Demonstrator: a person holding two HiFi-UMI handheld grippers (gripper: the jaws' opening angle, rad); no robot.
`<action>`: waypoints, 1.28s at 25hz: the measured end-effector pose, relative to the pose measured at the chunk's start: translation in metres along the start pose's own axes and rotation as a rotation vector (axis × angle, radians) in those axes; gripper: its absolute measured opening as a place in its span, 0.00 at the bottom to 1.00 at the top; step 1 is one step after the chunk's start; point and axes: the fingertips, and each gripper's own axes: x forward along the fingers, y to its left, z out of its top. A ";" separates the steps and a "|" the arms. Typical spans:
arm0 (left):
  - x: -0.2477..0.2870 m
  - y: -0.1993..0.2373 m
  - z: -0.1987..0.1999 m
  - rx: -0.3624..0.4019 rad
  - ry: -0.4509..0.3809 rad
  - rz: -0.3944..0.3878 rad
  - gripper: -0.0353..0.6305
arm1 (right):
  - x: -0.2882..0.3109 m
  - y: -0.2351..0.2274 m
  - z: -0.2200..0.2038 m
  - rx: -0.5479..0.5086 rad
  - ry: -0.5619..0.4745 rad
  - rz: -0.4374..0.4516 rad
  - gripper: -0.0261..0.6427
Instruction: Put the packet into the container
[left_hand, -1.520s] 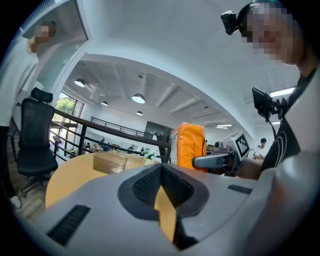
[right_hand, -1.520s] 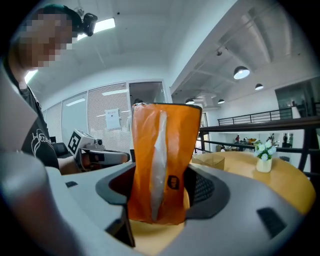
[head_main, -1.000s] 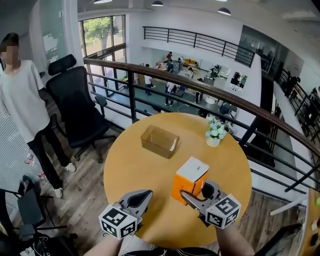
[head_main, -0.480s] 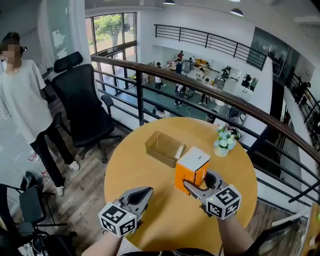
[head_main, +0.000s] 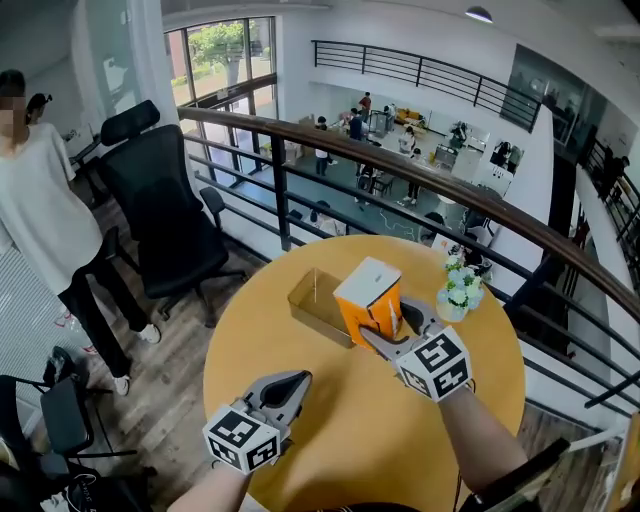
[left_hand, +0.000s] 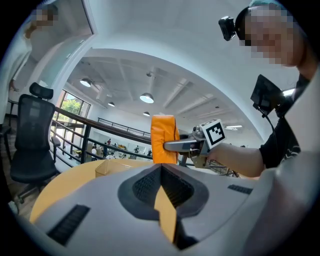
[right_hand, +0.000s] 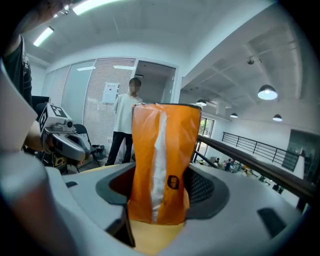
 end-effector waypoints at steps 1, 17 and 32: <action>0.004 0.003 -0.001 -0.006 -0.001 0.006 0.06 | 0.008 -0.004 0.000 -0.012 0.010 0.005 0.47; 0.027 0.028 -0.020 -0.043 0.020 0.018 0.06 | 0.126 -0.017 -0.069 -0.116 0.343 0.164 0.48; 0.031 0.043 -0.049 -0.090 0.051 0.035 0.06 | 0.171 -0.001 -0.150 -0.204 0.796 0.333 0.47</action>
